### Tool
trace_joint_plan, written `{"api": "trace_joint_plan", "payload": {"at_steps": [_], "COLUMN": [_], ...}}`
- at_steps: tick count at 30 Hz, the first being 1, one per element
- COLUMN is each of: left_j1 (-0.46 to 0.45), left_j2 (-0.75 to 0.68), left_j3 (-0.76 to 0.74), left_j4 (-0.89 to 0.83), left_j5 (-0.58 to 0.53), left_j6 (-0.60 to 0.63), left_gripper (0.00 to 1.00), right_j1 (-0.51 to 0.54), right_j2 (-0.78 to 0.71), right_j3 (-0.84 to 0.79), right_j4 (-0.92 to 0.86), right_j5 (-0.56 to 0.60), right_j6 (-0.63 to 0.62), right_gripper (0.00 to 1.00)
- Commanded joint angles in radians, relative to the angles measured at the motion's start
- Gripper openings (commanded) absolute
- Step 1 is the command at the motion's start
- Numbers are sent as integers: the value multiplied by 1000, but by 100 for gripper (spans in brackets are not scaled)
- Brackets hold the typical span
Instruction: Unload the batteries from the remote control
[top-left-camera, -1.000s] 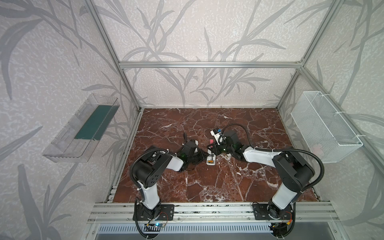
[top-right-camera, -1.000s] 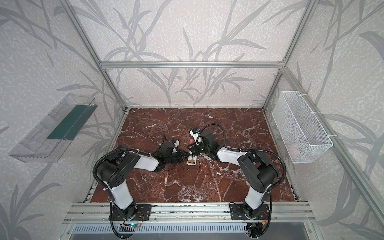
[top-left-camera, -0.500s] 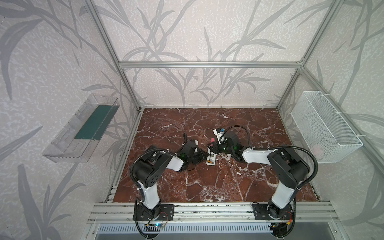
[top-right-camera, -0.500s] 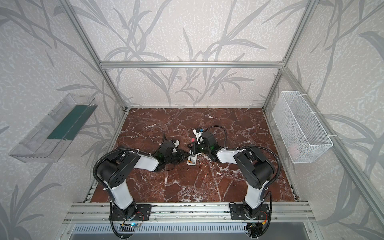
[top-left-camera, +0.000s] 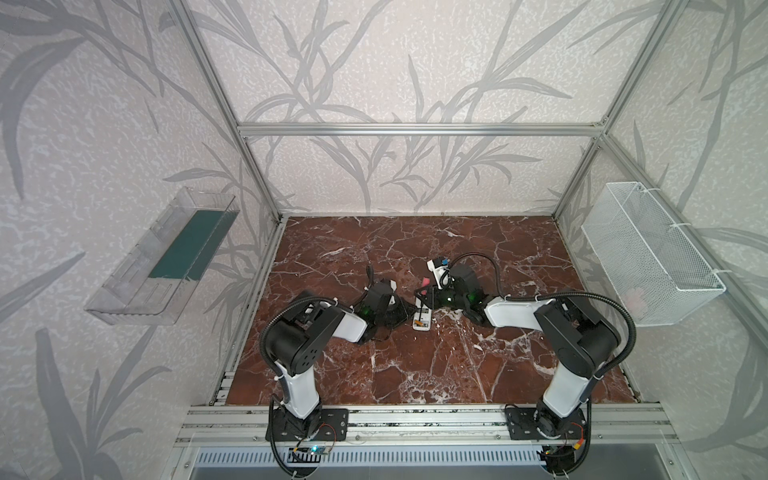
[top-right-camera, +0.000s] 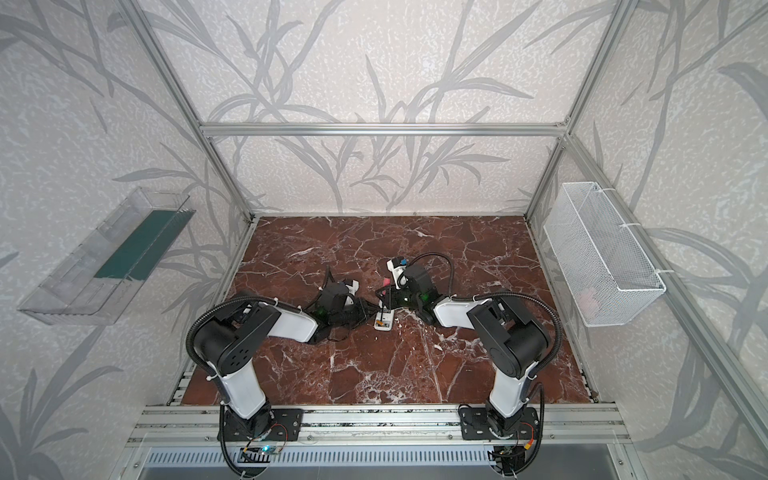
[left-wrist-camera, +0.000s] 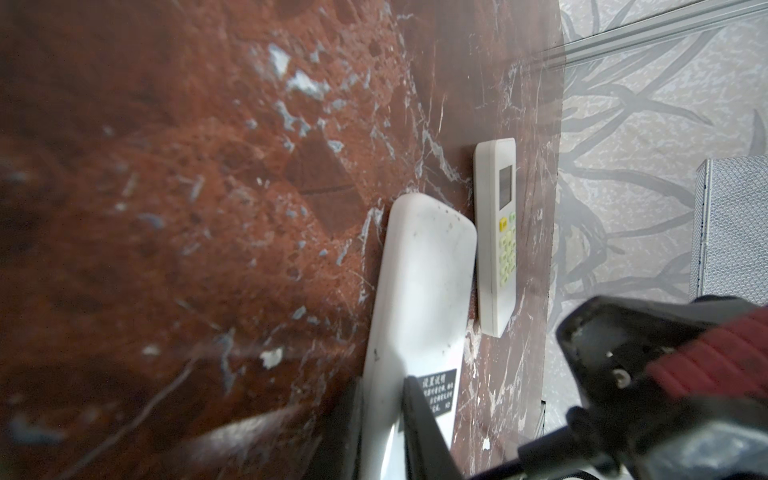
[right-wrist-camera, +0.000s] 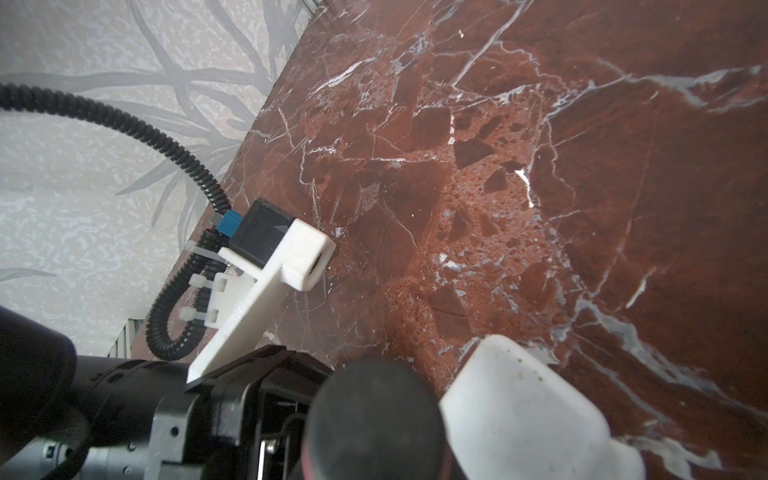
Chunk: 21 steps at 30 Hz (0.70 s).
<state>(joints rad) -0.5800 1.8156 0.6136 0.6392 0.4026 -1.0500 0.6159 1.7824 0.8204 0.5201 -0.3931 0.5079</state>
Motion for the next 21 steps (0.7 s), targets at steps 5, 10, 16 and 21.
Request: {"api": "trace_joint_plan", "payload": {"at_steps": [5, 10, 16, 21], "left_j1": [-11, -12, -11, -11], "left_j2": [63, 65, 64, 64], "left_j3": [-34, -35, -34, -32], "left_j4": [-168, -166, -166, -167], "left_j5": [-8, -8, -7, -5], "left_j6": [-4, -5, -5, -5], "left_gripper": [19, 19, 19, 19], "right_j1": [15, 15, 15, 15], "right_j2": [-59, -58, -53, -65], "right_j3": [12, 14, 14, 25], "right_j4": [-19, -28, -35, -59], "right_j5": [5, 6, 10, 18], "right_j6": [-36, -42, -47, -69], "right_gripper": [0, 0, 0, 0]}}
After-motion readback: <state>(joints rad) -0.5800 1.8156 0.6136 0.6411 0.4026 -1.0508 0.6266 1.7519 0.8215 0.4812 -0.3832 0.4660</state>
